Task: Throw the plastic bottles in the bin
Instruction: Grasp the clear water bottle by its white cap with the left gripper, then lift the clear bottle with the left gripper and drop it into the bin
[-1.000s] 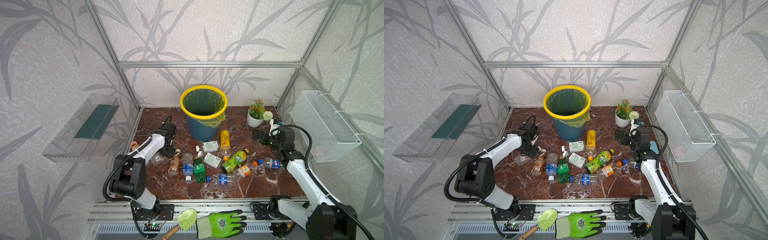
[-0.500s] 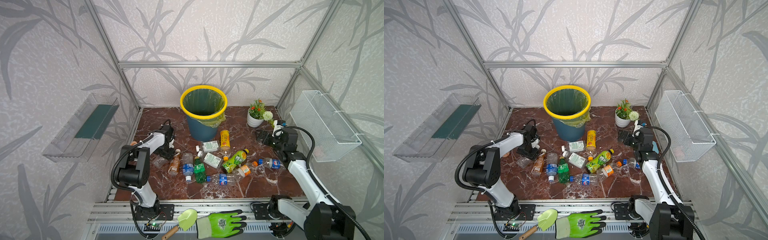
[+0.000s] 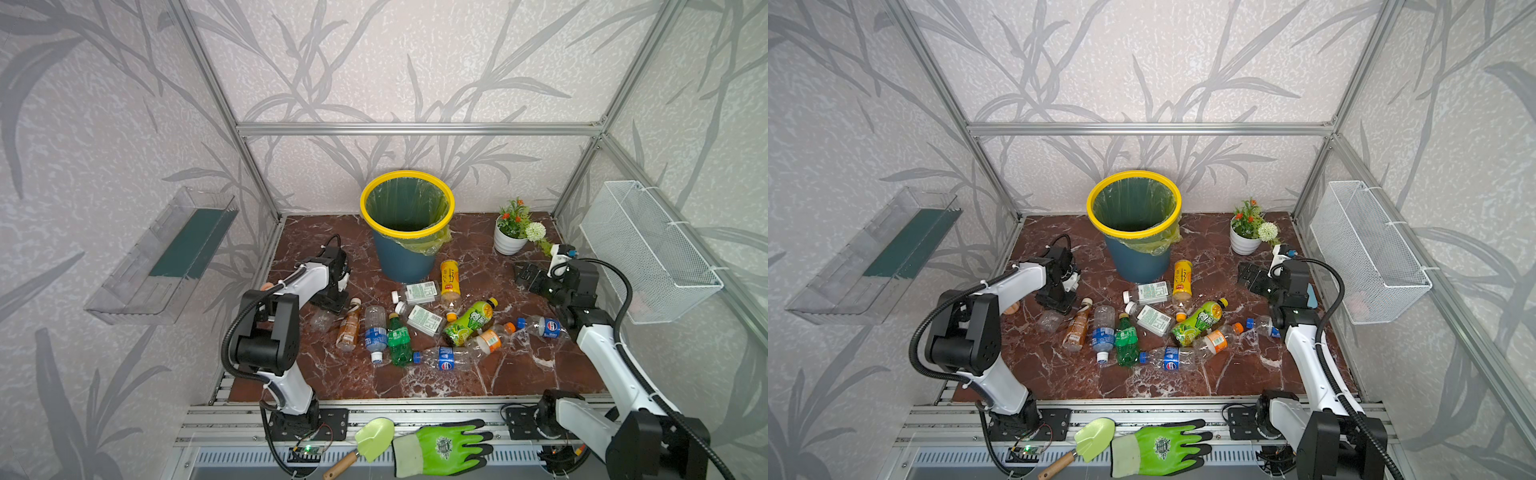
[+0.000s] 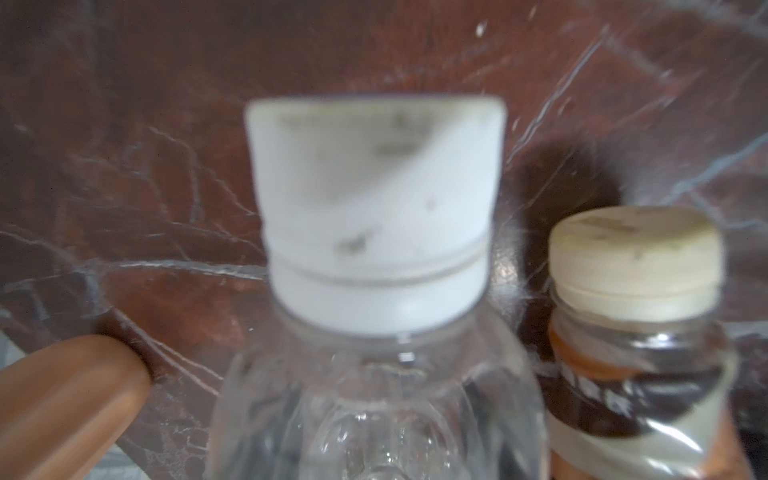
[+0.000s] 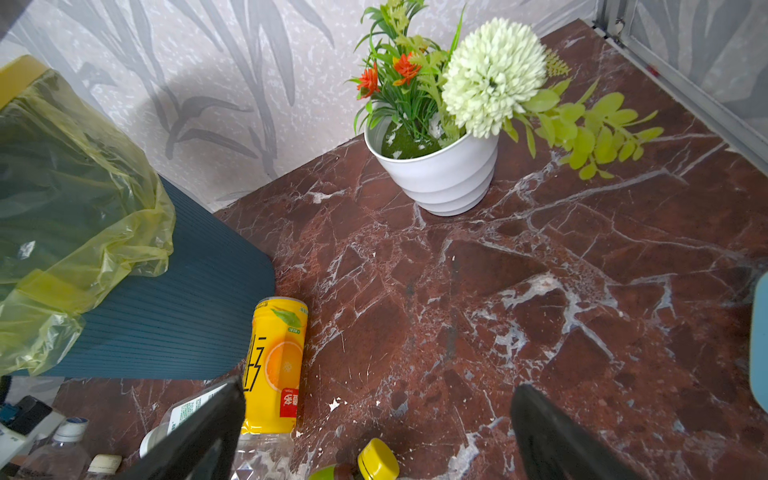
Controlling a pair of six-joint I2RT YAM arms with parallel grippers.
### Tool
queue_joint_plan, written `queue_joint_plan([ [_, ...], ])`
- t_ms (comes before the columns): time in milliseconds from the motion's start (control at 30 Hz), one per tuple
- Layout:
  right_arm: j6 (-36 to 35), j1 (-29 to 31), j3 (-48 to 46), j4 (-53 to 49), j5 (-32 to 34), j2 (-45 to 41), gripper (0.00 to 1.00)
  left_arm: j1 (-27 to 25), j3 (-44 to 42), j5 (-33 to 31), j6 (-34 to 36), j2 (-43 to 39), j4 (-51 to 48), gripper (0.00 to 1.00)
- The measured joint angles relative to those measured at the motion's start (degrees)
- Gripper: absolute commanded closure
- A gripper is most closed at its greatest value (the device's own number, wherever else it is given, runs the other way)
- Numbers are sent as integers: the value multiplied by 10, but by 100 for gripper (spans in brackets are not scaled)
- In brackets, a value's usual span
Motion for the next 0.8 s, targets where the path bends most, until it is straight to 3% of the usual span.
queue_joint_plan([
  [100, 2, 0, -4, 0, 0, -4, 1, 0, 20, 3, -20, -68, 7, 64],
  [267, 7, 0, -4, -2, 5, -27, 1, 0, 65, 7, -73, -234, 75, 60],
  [400, 11, 0, -5, -2, 14, -52, 1, 0, 65, 25, -112, -370, 210, 56],
  [467, 13, 0, -8, -2, 19, -62, 1, 0, 71, 35, -133, -401, 273, 57],
  [633, 19, 0, -14, -12, 25, -76, 1, -10, 171, 104, -185, -343, 372, 60],
  [800, 20, 0, -21, -45, 36, -100, 1, -98, 279, 139, -192, -192, 387, 58],
])
